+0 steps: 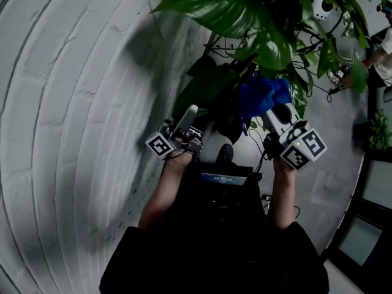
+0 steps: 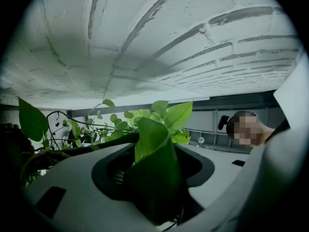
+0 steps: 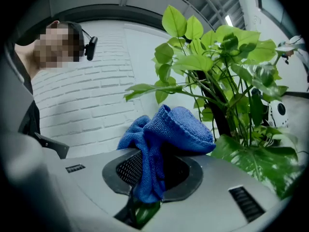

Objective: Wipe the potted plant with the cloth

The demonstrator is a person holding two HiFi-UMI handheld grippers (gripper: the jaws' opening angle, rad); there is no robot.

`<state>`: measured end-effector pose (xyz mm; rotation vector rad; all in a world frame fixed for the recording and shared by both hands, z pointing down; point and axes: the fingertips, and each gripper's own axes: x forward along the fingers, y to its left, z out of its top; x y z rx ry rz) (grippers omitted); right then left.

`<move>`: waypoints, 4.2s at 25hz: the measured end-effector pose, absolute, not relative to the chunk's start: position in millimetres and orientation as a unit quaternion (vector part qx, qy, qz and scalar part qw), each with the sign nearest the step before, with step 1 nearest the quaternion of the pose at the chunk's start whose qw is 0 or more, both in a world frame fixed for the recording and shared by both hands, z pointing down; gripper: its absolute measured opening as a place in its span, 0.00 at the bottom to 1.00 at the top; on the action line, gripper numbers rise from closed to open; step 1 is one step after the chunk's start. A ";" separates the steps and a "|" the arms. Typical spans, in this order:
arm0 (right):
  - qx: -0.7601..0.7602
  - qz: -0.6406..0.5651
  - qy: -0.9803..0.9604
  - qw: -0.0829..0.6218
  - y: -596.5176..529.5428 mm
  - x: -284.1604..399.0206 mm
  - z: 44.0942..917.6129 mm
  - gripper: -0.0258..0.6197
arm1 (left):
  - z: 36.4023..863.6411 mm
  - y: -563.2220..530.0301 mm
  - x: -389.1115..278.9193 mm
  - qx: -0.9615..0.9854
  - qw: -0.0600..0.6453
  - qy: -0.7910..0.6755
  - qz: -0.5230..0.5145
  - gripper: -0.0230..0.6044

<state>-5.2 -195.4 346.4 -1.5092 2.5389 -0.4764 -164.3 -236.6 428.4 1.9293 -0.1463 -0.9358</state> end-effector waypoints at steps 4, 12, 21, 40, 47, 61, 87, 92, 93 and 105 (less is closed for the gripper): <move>-0.506 -0.129 0.852 0.046 -211.3 -5.3 337.3 0.21 | 422.0 -244.4 -162.8 0.791 0.468 -0.052 -0.390 0.45; -0.499 -0.133 0.852 -0.090 -272.6 -38.3 397.6 0.21 | 423.2 -235.9 -163.3 0.790 0.463 -0.054 -0.399 0.41; -0.396 -0.185 0.894 -0.094 -248.3 -113.1 418.9 0.21 | 409.8 -235.9 -170.0 0.799 0.442 -0.048 -0.405 0.37; -0.485 -0.133 0.865 -0.004 -221.9 -47.7 337.2 0.21 | 412.9 -246.9 -202.8 0.782 0.442 -0.073 -0.433 0.37; -0.434 -0.160 0.882 -0.088 -252.7 -104.8 399.8 0.21 | 404.7 -235.6 -208.7 0.783 0.434 -0.063 -0.440 0.36; -0.256 -0.235 0.936 -0.056 -162.0 -189.1 416.6 0.21 | 410.0 -233.8 -217.3 0.782 0.437 -0.071 -0.438 0.36; -0.416 -0.132 0.895 -0.096 -302.8 -118.9 384.8 0.21 | 401.2 -236.2 -222.9 0.762 0.439 -0.051 -0.473 0.36; -0.377 -0.162 0.907 -0.096 -297.4 -143.2 398.4 0.21 | 401.4 -234.4 -223.2 0.760 0.440 -0.045 -0.476 0.36; -0.370 -0.168 0.909 -0.094 -294.9 -147.1 400.8 0.21 | 401.3 -233.3 -223.4 0.759 0.441 -0.044 -0.476 0.36; -0.267 -0.202 0.939 -0.082 -245.2 -200.6 410.4 0.21 | 409.2 -234.3 -231.4 0.744 0.455 -0.050 -0.487 0.36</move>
